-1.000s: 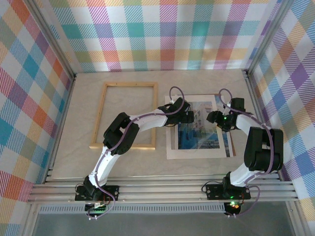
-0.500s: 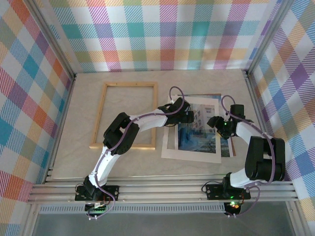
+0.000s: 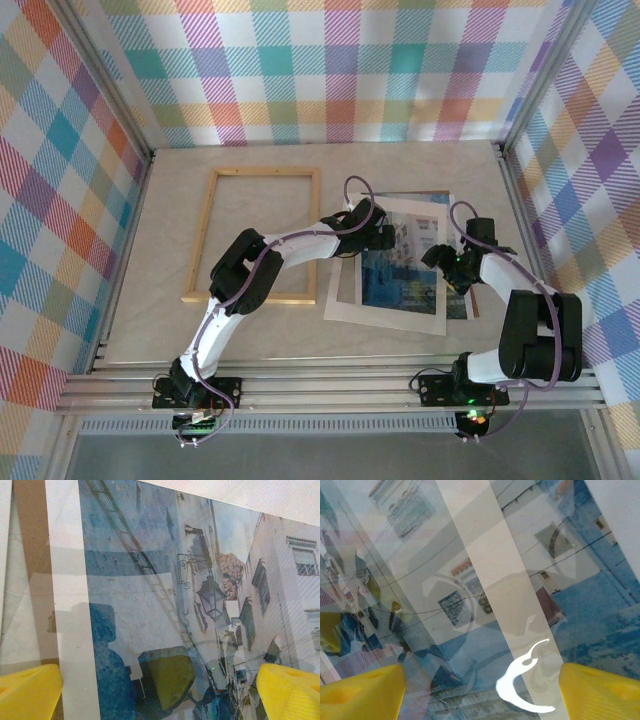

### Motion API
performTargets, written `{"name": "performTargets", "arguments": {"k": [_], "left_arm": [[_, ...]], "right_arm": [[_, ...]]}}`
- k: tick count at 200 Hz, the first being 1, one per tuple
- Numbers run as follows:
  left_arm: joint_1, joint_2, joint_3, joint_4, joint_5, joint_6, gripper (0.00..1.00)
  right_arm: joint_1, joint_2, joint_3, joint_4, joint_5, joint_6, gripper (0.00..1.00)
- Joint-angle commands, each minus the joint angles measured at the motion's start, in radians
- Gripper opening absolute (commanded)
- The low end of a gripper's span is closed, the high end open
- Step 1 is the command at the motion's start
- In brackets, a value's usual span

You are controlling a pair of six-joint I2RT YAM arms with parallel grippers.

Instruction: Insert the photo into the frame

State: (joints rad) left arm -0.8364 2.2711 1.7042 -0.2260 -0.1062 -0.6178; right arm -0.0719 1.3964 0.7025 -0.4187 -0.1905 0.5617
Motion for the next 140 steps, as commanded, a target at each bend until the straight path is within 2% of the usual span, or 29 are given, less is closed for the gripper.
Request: {"name": "performTargets", "arguments": {"k": [1,50,91,140], "left_arm": [[-0.010,0.042,-0.034,-0.019,0.062,-0.033,1.00],[-0.010,0.041,-0.035,-0.022,0.059,-0.031,1.00],[-0.009,0.041,-0.037,-0.022,0.056,-0.032,1.00],[-0.010,0.044,-0.041,-0.028,0.052,-0.028,1.00]], "right_arm": [[0.006,0.019,-0.002,-0.026,0.000,-0.002,0.81],[0.006,0.022,0.016,-0.056,0.104,-0.024,0.83],[0.005,0.036,0.019,-0.058,0.138,-0.025,0.85],[0.004,-0.029,0.025,-0.054,0.182,-0.037,0.88]]}}
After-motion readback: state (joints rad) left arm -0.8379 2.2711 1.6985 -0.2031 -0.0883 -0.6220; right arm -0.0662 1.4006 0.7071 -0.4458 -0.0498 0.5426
